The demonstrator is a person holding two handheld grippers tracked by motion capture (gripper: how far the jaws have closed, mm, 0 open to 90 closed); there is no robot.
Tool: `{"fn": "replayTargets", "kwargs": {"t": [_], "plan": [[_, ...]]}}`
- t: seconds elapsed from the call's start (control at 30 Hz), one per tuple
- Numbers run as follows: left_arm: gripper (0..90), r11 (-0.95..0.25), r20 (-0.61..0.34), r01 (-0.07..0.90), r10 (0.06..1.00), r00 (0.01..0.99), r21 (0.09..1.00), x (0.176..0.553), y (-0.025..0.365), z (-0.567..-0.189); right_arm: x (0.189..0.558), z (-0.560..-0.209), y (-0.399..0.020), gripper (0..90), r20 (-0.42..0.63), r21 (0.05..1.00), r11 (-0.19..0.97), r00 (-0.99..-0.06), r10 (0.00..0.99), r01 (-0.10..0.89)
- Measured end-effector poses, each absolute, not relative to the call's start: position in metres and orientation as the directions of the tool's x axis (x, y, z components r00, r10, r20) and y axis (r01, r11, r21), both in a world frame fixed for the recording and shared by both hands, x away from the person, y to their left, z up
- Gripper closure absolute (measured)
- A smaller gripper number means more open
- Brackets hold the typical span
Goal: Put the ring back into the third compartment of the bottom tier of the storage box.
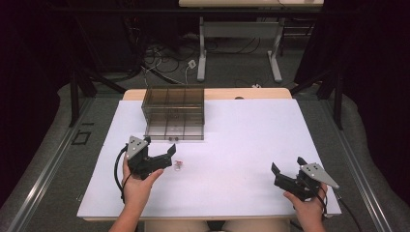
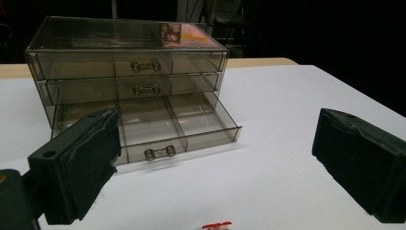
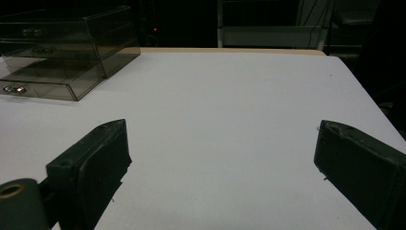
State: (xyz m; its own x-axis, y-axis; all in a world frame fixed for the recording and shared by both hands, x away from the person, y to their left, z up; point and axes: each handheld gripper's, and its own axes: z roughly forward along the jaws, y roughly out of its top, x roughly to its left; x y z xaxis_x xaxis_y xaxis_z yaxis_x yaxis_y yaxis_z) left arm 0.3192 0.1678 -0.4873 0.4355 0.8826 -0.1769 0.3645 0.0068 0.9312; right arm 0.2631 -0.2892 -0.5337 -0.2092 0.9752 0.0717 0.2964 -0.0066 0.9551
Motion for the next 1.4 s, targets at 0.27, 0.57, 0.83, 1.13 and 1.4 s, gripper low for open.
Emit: {"fn": "replayTargets", "kwargs": {"t": [0.27, 0.57, 0.83, 1.13, 1.4], "plan": [[5.4, 0.018, -0.196, 0.386, 0.884, 0.425, 0.922, 0.325, 0.163, -0.493, 0.265, -0.535, -0.288, 0.0, 0.068, 0.956, 0.002, -0.225, 0.972, 0.295], [8.8, 0.011, -0.212, 0.443, 0.889, 0.406, 0.896, 0.327, 0.162, -0.512, 0.266, -0.537, -0.285, 0.0, 0.062, 0.946, 0.021, -0.244, 0.968, 0.323], [16.1, -0.003, -0.218, 0.490, 0.893, 0.394, 0.872, 0.328, 0.161, -0.523, 0.267, -0.539, -0.282, 0.0, 0.062, 0.936, 0.030, -0.248, 0.967, 0.350], [22.3, 0.009, -0.248, 0.514, 0.882, 0.400, 0.858, 0.330, 0.158, -0.530, 0.267, -0.539, -0.279, 0.0, 0.068, 0.932, 0.031, -0.257, 0.964, 0.361], [27.3, -0.005, -0.271, 0.577, 0.880, 0.391, 0.817, 0.333, 0.152, -0.537, 0.267, -0.540, -0.279, 0.0, 0.079, 0.931, 0.022, -0.261, 0.962, 0.363]]}}
